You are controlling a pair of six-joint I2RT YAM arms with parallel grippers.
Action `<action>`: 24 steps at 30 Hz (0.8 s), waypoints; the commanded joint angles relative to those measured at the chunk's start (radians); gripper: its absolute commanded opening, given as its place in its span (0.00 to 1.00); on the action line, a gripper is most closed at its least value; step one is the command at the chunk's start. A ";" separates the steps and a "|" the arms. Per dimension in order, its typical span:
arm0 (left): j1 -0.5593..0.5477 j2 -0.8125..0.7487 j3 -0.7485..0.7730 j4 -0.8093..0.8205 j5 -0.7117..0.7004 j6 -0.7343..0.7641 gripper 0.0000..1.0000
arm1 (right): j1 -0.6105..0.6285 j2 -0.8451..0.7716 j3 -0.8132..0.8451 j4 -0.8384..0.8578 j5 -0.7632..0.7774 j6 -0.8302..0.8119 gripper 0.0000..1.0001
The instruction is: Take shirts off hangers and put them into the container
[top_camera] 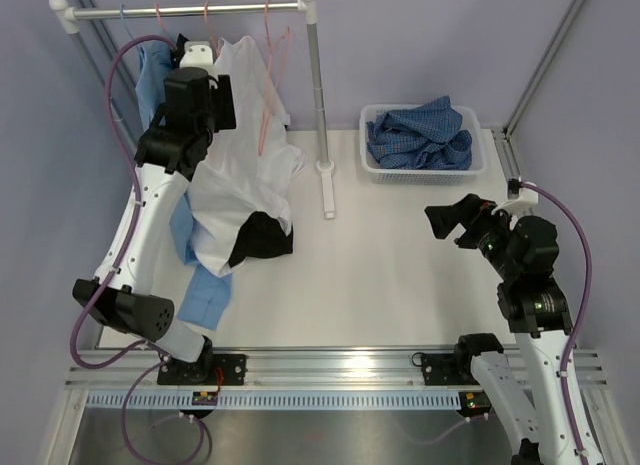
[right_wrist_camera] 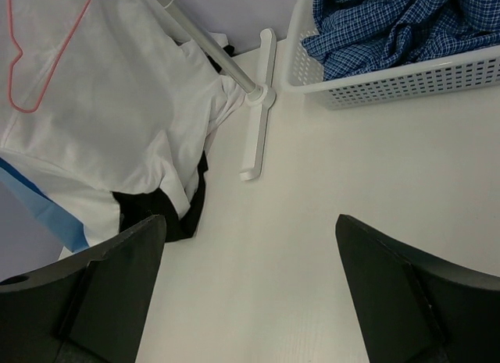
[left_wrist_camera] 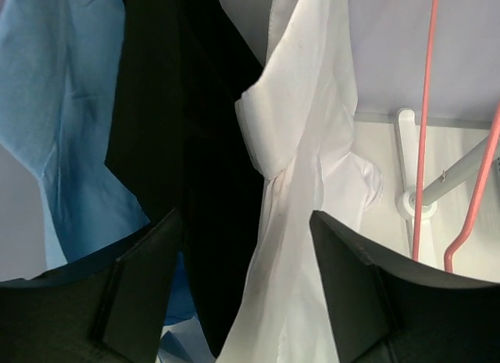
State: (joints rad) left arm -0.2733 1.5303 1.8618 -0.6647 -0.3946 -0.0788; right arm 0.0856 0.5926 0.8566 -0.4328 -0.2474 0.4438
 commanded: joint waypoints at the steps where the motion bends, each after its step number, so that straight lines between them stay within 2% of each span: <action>1: 0.006 0.019 0.007 -0.001 0.040 0.001 0.68 | 0.011 0.001 -0.007 0.017 -0.036 -0.013 0.99; 10: 0.008 0.042 0.016 0.001 0.103 -0.016 0.45 | 0.009 -0.011 -0.017 0.008 -0.010 -0.017 0.99; 16: 0.008 0.047 0.028 0.001 0.114 -0.032 0.34 | 0.011 -0.019 -0.021 0.008 -0.004 -0.019 1.00; 20: 0.008 0.048 0.045 0.004 0.119 -0.035 0.13 | 0.009 -0.017 -0.027 0.009 -0.003 -0.017 0.99; 21: 0.008 0.048 0.048 0.002 0.119 -0.035 0.03 | 0.009 -0.017 -0.027 0.011 -0.003 -0.019 0.99; 22: 0.008 0.048 0.056 0.002 0.119 -0.035 0.00 | 0.011 -0.019 -0.028 0.011 -0.003 -0.019 1.00; 24: 0.008 0.048 0.062 0.004 0.123 -0.035 0.00 | 0.011 -0.020 -0.030 0.011 0.000 -0.019 0.99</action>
State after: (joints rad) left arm -0.2714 1.5795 1.8668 -0.6891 -0.2958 -0.1104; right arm 0.0872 0.5831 0.8310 -0.4381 -0.2512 0.4416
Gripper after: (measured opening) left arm 0.040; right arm 0.993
